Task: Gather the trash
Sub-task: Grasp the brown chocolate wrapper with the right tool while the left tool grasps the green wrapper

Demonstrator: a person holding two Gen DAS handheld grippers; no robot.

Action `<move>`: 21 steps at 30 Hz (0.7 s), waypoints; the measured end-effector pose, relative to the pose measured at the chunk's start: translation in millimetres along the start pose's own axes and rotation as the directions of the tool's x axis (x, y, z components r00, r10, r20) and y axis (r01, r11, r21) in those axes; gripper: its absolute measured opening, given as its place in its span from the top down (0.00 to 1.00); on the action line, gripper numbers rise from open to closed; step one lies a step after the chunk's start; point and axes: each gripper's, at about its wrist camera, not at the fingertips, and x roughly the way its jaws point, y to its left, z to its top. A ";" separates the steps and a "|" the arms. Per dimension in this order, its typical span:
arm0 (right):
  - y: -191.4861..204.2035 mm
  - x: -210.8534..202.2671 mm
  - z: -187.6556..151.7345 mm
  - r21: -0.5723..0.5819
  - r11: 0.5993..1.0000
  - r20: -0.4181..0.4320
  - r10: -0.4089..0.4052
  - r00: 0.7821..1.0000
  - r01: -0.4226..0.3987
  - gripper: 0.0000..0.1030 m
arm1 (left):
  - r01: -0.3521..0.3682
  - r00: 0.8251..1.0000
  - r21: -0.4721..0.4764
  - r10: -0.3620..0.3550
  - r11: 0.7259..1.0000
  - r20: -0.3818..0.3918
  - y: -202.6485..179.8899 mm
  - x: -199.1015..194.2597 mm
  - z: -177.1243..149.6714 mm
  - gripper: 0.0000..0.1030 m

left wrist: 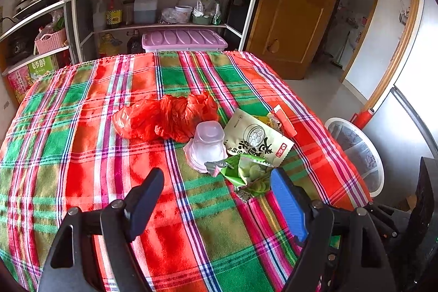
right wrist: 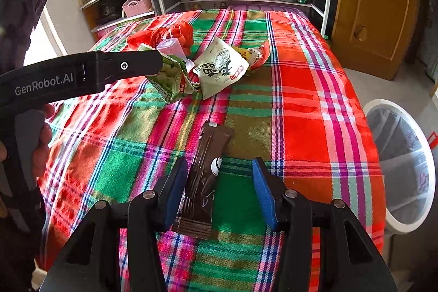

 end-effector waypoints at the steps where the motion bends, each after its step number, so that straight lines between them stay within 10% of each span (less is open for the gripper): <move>1: -1.1 -0.5 -0.9 -0.003 1.000 0.000 -0.008 1.000 0.008 0.58 | 0.003 1.000 0.002 -0.003 1.000 0.000 -1.3 1.2 0.3 0.21; 6: -8.7 -3.1 -1.3 0.007 0.999 -0.001 -0.036 0.999 0.036 0.78 | -0.009 1.000 0.007 0.009 1.000 -0.019 -5.0 10.5 0.9 0.21; 21: -13.4 -5.3 -1.5 0.015 1.000 0.002 -0.021 1.000 0.021 0.79 | -0.020 1.000 -0.010 0.019 1.000 -0.014 -8.8 17.8 -1.0 0.36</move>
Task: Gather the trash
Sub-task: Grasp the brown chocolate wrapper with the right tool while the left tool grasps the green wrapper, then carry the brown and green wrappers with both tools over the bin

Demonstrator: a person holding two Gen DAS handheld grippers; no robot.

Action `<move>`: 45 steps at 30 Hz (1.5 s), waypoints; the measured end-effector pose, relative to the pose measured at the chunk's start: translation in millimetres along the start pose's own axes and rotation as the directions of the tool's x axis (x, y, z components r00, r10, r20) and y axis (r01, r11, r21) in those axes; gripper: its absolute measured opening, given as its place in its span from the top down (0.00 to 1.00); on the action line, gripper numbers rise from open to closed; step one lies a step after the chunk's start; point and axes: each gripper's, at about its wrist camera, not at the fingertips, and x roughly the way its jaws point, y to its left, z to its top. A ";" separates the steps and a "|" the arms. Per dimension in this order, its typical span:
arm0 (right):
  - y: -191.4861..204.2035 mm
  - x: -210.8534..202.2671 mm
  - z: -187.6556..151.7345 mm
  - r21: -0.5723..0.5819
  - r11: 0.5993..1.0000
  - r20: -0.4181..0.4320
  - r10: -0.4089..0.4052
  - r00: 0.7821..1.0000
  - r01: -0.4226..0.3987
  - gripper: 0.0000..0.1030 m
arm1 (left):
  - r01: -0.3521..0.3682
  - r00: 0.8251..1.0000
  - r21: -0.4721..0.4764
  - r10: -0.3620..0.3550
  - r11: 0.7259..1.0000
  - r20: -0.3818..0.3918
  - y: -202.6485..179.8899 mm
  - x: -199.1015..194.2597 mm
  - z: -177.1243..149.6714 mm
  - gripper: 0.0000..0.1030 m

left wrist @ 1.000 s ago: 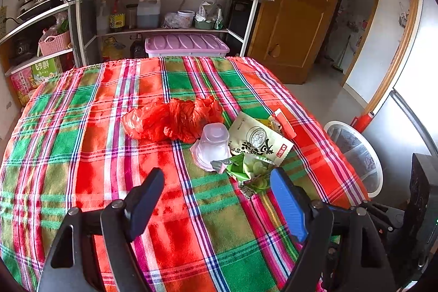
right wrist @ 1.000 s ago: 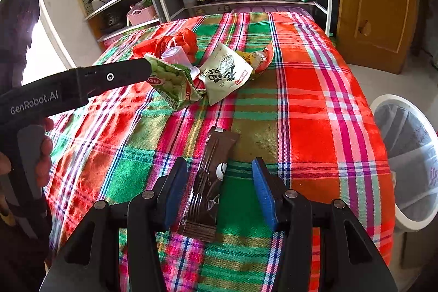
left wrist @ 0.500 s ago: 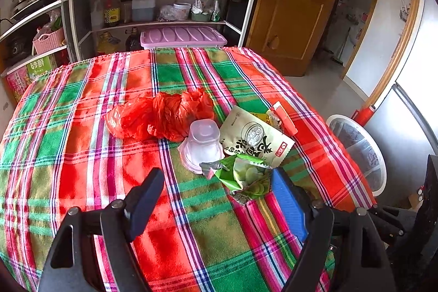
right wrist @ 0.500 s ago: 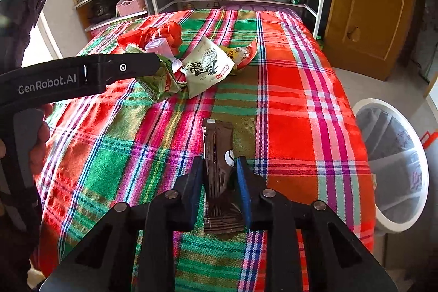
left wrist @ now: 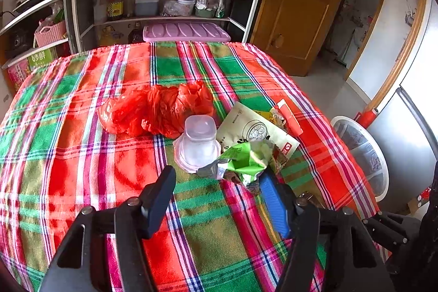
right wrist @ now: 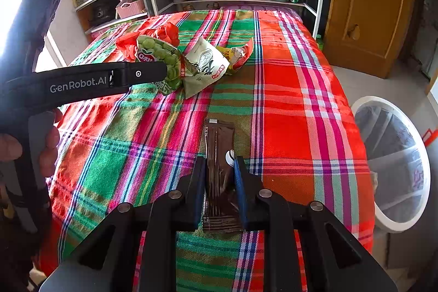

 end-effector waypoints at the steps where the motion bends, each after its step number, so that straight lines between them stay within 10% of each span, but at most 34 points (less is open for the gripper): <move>1: -0.6 -0.2 -0.1 0.002 1.000 0.000 0.003 1.000 -0.003 0.79 | -0.004 1.000 0.013 0.004 1.000 0.027 -2.6 -4.7 0.2 0.34; 9: -3.7 -0.4 0.3 0.008 1.000 0.000 0.015 1.000 -0.015 0.79 | -0.007 1.000 0.049 0.007 0.999 0.004 -11.8 7.7 5.7 0.24; 20: -4.8 -0.1 0.7 0.006 1.000 0.000 0.019 1.000 -0.019 0.79 | -0.007 1.000 0.057 0.009 0.998 -0.027 -16.0 18.7 1.6 0.56; 45: -5.7 0.4 1.2 0.002 1.000 0.001 0.011 1.000 -0.011 0.80 | 0.005 1.000 0.058 -0.004 0.998 -0.017 -14.1 13.0 -1.9 0.75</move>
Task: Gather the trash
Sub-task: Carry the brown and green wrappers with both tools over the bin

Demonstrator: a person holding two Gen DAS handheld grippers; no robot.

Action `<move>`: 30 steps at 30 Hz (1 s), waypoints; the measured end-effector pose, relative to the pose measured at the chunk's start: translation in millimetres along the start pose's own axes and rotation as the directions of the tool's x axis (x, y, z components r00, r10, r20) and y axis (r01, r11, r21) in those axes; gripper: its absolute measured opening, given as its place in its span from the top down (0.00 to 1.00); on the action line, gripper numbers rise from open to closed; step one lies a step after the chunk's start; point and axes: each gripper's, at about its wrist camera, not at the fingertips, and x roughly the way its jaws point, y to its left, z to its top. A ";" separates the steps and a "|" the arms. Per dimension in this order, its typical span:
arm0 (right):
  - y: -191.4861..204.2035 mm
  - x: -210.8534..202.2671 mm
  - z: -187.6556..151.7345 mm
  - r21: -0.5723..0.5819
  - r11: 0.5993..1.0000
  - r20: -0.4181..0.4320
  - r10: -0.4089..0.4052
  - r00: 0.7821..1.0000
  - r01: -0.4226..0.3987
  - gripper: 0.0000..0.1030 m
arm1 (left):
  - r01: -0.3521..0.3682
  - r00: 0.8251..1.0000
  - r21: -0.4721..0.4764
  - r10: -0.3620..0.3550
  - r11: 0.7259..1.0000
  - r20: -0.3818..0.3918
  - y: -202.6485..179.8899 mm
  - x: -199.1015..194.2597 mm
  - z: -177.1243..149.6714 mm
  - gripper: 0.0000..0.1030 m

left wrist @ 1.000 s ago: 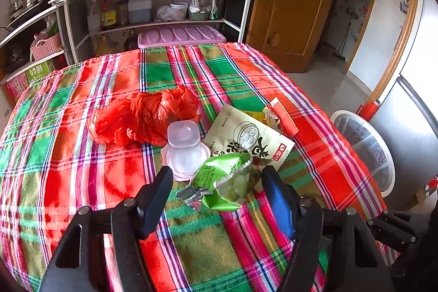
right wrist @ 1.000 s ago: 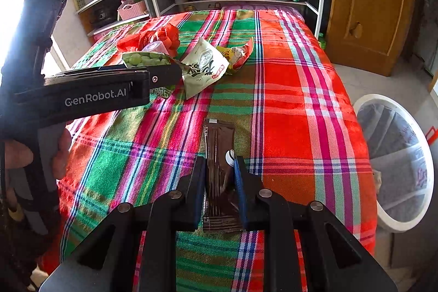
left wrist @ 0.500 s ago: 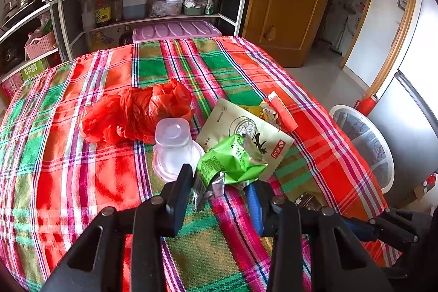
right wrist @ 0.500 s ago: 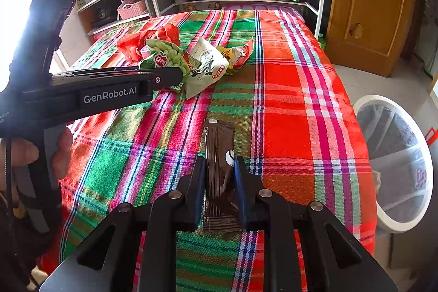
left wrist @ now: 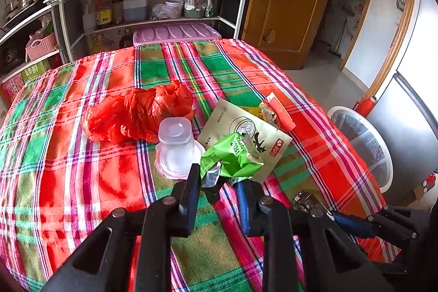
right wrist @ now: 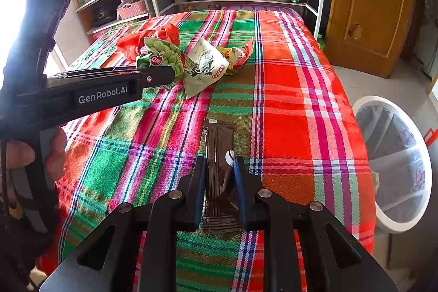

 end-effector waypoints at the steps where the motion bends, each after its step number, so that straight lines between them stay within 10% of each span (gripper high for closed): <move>1: 0.2 -0.2 -0.2 0.000 1.000 0.001 -0.001 1.000 0.001 0.80 | 0.004 1.000 0.002 -0.004 1.000 0.000 -0.4 -1.3 -0.6 0.75; 30: -42.7 -56.3 0.2 0.111 0.993 0.146 -0.055 0.988 0.039 0.82 | 0.047 0.998 0.054 -0.049 0.997 0.026 -45.7 -31.9 0.3 0.75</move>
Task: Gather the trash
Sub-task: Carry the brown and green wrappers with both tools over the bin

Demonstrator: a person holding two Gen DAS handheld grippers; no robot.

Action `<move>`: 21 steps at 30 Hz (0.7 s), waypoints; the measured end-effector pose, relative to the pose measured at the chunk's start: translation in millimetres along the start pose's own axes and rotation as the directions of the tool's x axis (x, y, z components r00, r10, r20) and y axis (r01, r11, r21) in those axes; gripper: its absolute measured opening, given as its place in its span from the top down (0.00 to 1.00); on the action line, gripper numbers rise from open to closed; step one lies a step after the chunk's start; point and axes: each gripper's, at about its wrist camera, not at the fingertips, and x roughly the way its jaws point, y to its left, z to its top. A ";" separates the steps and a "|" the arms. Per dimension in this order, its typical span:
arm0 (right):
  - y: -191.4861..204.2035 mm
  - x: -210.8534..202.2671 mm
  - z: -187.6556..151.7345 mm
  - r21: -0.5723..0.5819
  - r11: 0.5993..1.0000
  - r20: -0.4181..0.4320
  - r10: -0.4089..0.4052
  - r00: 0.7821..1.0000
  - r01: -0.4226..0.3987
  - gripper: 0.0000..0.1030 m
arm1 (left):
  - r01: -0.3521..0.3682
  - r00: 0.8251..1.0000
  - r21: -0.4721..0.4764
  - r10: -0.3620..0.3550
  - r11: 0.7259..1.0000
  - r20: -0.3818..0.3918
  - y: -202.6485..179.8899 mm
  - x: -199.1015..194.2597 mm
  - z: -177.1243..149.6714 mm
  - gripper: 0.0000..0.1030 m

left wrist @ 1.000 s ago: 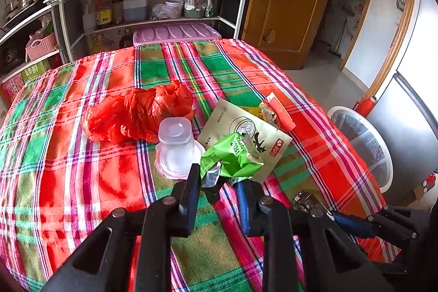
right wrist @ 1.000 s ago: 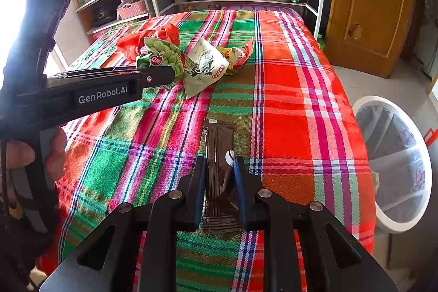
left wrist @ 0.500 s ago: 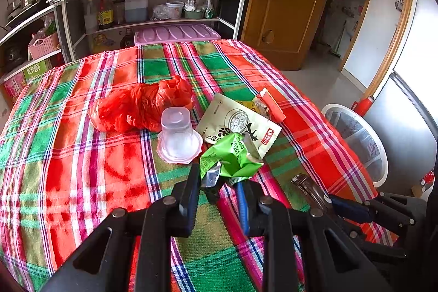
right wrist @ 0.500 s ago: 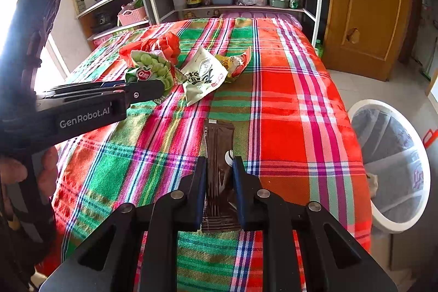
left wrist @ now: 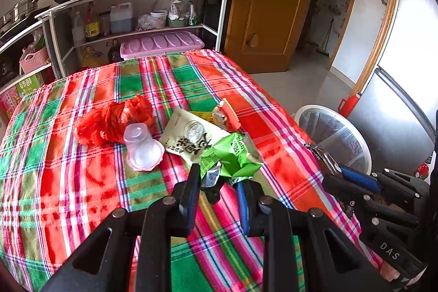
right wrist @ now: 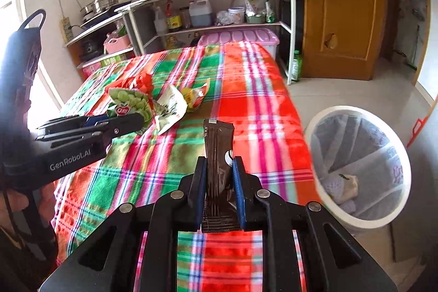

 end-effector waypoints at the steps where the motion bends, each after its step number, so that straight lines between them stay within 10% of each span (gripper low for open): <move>1: -5.5 -3.2 1.3 0.008 1.000 0.006 -0.008 1.000 0.008 0.82 | 0.007 1.000 0.006 -0.007 1.000 0.000 -5.5 0.9 1.3 0.75; 21: -127.9 -52.1 -3.9 0.173 0.962 0.030 -0.218 0.975 0.210 0.82 | 0.192 0.980 0.133 -0.183 0.972 -0.082 -141.2 55.3 30.4 0.75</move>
